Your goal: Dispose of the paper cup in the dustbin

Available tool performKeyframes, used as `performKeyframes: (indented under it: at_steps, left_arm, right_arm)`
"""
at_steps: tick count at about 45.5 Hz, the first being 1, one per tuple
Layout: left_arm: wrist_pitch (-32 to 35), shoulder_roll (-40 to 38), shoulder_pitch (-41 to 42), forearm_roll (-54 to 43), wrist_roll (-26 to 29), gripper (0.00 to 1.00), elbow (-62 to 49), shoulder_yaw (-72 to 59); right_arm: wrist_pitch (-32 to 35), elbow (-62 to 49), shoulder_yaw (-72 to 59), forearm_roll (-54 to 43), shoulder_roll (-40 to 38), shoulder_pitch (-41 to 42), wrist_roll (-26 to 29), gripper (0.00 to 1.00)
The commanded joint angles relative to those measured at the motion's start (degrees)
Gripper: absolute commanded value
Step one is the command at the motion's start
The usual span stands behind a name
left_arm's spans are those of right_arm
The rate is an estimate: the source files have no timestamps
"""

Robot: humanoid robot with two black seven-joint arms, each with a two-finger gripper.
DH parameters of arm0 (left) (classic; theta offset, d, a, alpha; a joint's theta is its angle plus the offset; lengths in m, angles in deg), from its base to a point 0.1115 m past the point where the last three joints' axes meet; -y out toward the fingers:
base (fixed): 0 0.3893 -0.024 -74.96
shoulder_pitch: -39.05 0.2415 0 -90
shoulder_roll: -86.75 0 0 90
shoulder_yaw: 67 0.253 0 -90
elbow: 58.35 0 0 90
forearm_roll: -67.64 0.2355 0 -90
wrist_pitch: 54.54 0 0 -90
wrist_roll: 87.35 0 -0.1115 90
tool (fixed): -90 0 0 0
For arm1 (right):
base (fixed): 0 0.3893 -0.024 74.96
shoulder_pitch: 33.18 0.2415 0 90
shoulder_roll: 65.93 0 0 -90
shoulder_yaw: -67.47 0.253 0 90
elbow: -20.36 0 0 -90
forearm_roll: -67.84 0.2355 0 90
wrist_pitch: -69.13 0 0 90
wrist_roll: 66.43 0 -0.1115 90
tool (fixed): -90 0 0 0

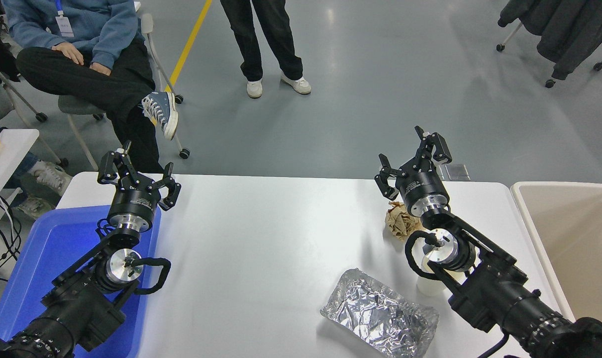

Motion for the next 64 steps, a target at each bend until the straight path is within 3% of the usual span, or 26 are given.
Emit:
performKeyframes:
  at_steps: [1,40,52,64]
  left_arm:
    - [0.0,0.0,0.0,0.0,0.0,1.0,0.0,0.0]
    - [0.0,0.1,0.0,0.0,0.1,1.0,0.0,0.0]
    - [0.0,0.2,0.0,0.0,0.0,1.0,0.1,0.0]
    - [0.0,0.2,0.0,0.0,0.1,1.0,0.1,0.0]
  right_arm:
    - [0.0,0.0,-0.4,0.0,0.1,0.0,0.0,1.0]
    - [1.0,1.5,-6.4,-0.5,-1.2,2.0,0.4,1.0]
    - [0.9,11.5,-11.5,-0.5,-8.3,2.3,1.1,1.0]
    - [0.6,22.7,-20.8,-1.6,-22.9,2.3,1.2,1.0]
